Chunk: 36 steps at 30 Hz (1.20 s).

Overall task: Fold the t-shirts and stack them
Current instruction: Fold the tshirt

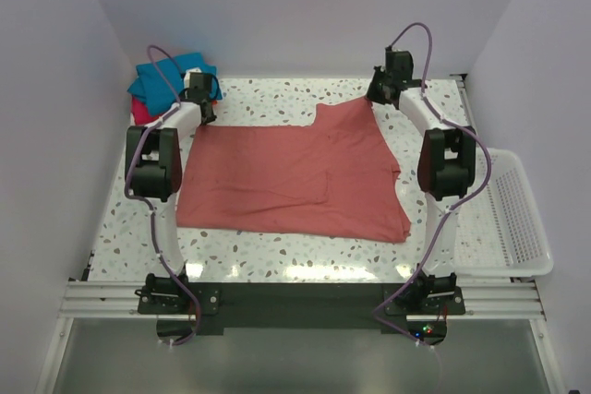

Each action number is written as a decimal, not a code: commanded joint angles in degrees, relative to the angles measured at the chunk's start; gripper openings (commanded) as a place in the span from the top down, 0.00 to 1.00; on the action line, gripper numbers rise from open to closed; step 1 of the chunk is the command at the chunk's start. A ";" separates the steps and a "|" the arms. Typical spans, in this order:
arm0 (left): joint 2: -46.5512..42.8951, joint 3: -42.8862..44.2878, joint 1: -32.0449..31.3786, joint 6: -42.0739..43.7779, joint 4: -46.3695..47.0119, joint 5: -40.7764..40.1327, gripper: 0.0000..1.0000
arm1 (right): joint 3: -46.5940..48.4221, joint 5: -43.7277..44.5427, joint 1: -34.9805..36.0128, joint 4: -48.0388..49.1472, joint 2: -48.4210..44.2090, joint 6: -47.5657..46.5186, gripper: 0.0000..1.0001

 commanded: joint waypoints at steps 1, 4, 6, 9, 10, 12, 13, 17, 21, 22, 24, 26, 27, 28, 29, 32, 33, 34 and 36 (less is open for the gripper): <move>0.57 1.61 0.06 -1.55 -0.73 0.44 0.64 | -0.62 1.05 -0.50 3.12 -2.63 -0.90 1.00; 0.65 1.25 -0.03 -2.07 -0.82 0.62 0.64 | -0.89 0.79 -0.77 3.29 -2.37 -0.64 1.00; 1.35 1.25 -0.03 -2.16 -0.82 0.79 0.63 | -1.15 0.26 -0.68 3.47 -2.28 -0.55 1.00; 2.06 1.52 -0.03 -2.43 -1.35 1.06 0.63 | -1.41 0.17 -0.77 3.73 -2.28 -0.64 1.00; 2.24 1.61 -0.03 -2.51 -1.43 1.14 0.63 | -1.42 0.17 -0.77 3.65 -2.19 -0.64 1.00; 2.50 1.69 -0.03 -2.87 -1.52 1.41 0.63 | -1.41 0.09 -0.94 3.73 -2.10 -0.73 1.00; 2.59 1.69 -0.03 -2.87 -1.52 1.50 0.63 | -1.42 0.00 -1.03 3.73 -2.10 -0.73 1.00; 3.03 2.13 -0.03 -3.39 -1.52 1.85 0.67 | -1.59 -0.44 -1.29 3.91 -2.19 -0.73 1.00; 3.73 3.01 -0.03 -3.39 -1.79 2.55 0.81 | -2.03 -0.35 -1.29 4.09 -2.36 -0.82 1.00; 3.73 3.01 -0.03 -3.39 -1.87 2.55 0.87 | -2.20 -0.61 -1.38 4.17 -2.28 -0.82 1.00; 3.64 3.36 -0.03 -3.39 -1.88 2.46 0.93 | -2.38 -0.97 -1.64 4.26 -2.63 -0.82 1.00; 2.95 3.28 -0.03 -3.57 -1.87 2.20 1.00 | -2.73 -1.14 -1.82 4.52 -3.07 -0.73 1.00; 2.77 3.19 -0.03 -3.57 -1.79 2.03 1.00 | -2.73 -1.23 -1.91 4.53 -3.50 -0.73 1.00; 2.42 3.19 -0.03 -3.57 -1.61 2.02 1.00 | -2.73 -1.32 -1.91 4.44 -3.77 -0.73 1.00; 1.72 3.19 -0.03 -3.57 -1.52 2.02 1.00 | -2.65 -1.32 -2.08 4.44 -4.03 -0.81 1.00; -0.04 2.75 -0.03 -3.39 -0.82 1.94 1.00 | -2.82 -1.32 -2.35 4.17 -5.79 -0.82 1.00; -0.57 2.66 -0.03 -3.31 -0.39 1.85 1.00 | -3.17 -1.23 -2.44 4.43 -6.93 -0.82 1.00; -1.01 2.14 0.06 -3.31 -0.21 1.85 1.00 | -3.87 -1.15 -2.44 4.35 -7.72 -0.82 1.00; -2.42 1.87 0.14 -3.22 0.06 1.85 1.00 | -4.84 -0.97 -2.52 4.52 -9.22 -0.82 1.00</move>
